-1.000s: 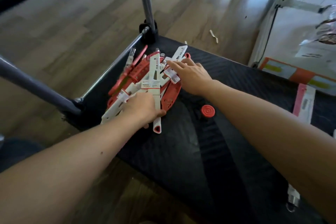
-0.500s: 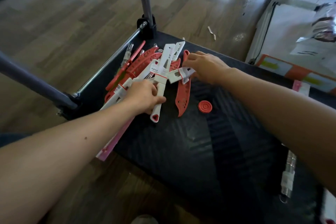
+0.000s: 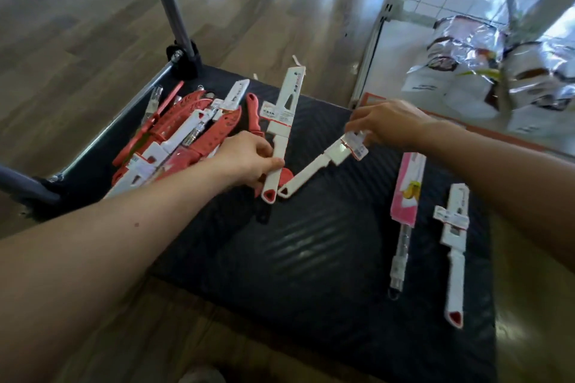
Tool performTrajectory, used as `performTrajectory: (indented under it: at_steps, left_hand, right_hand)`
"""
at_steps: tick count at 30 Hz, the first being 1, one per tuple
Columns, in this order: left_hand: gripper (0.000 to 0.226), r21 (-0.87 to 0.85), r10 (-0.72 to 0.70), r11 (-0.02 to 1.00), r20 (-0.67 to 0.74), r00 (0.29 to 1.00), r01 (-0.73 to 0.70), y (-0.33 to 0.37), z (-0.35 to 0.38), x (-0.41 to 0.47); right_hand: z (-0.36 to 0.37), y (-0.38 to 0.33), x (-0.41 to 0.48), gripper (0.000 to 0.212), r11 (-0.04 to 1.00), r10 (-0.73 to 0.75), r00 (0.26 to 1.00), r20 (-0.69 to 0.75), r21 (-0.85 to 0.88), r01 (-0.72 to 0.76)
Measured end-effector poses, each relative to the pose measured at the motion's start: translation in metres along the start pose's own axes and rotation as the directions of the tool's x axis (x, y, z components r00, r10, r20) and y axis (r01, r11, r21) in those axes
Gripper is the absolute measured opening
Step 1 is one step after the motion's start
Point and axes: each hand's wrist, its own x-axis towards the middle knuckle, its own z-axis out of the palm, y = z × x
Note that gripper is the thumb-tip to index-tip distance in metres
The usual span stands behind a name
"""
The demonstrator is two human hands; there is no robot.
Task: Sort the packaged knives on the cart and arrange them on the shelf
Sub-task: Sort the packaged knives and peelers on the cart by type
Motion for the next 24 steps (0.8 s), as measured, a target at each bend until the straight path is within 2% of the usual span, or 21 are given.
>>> performTrajectory:
  at_steps: [7,15,21,24]
  left_hand:
    - [0.008,-0.060,-0.035,0.997,0.196,0.980,0.048,0.030,0.068,-0.013]
    - [0.008,-0.043,0.008,0.999,0.343,0.939,0.008,0.071,0.150,-0.035]
    - [0.009,-0.027,-0.017,0.999,0.409,0.912,0.031,0.082,0.195,-0.047]
    - [0.008,-0.028,-0.046,0.998,0.430,0.902,0.065,0.083,0.210,-0.050]
  right_hand:
    - [0.016,0.026,-0.075,0.049,0.992,-0.012,0.986,0.168,-0.123,0.033]
    - [0.035,0.046,-0.143,0.051,0.990,0.029,0.974,0.224,-0.141,0.003]
    - [0.047,0.051,-0.163,0.052,0.987,-0.064,0.969,0.238,-0.125,0.096]
    - [0.054,0.046,-0.166,0.051,0.992,-0.069,0.973,0.220,-0.085,0.090]
